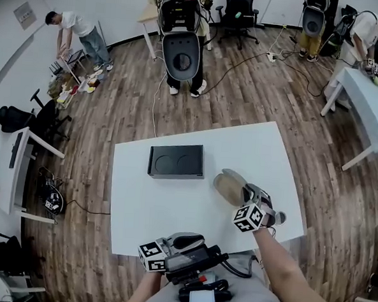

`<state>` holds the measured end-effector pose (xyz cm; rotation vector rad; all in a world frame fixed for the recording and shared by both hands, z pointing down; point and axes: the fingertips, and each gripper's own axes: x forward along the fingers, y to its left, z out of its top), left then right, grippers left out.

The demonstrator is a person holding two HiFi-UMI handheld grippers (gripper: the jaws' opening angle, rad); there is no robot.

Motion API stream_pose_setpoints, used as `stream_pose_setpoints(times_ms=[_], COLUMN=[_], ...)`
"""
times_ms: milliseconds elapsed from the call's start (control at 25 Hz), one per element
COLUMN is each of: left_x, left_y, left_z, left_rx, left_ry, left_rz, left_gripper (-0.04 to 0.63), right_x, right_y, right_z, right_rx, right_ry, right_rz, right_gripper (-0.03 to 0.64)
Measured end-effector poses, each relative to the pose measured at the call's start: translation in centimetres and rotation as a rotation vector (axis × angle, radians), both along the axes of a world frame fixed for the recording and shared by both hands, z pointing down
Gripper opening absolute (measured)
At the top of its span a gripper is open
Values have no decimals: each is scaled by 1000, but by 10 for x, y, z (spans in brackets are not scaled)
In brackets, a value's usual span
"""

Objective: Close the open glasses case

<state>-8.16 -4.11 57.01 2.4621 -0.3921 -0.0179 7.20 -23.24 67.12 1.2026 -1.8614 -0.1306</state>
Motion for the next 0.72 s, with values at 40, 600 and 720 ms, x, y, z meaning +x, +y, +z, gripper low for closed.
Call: stream_pose_setpoints(times_ms=[40,600,720], left_x=[-1,-33,-15], left_y=[-1,-60,-88], left_z=[0,12,11], left_rx=[-1,113,200], left_ry=[3,-268,-364], left_rz=[-5,-83,4], left_gripper=[21,32,117], right_x=[-2,-37,-47], right_y=[4,58,73], right_z=[-1,-13,-14], right_rx=[18,197,211], right_ry=[13,114,127], right_rz=[-18,-262,-302], right_gripper=[66,66,66])
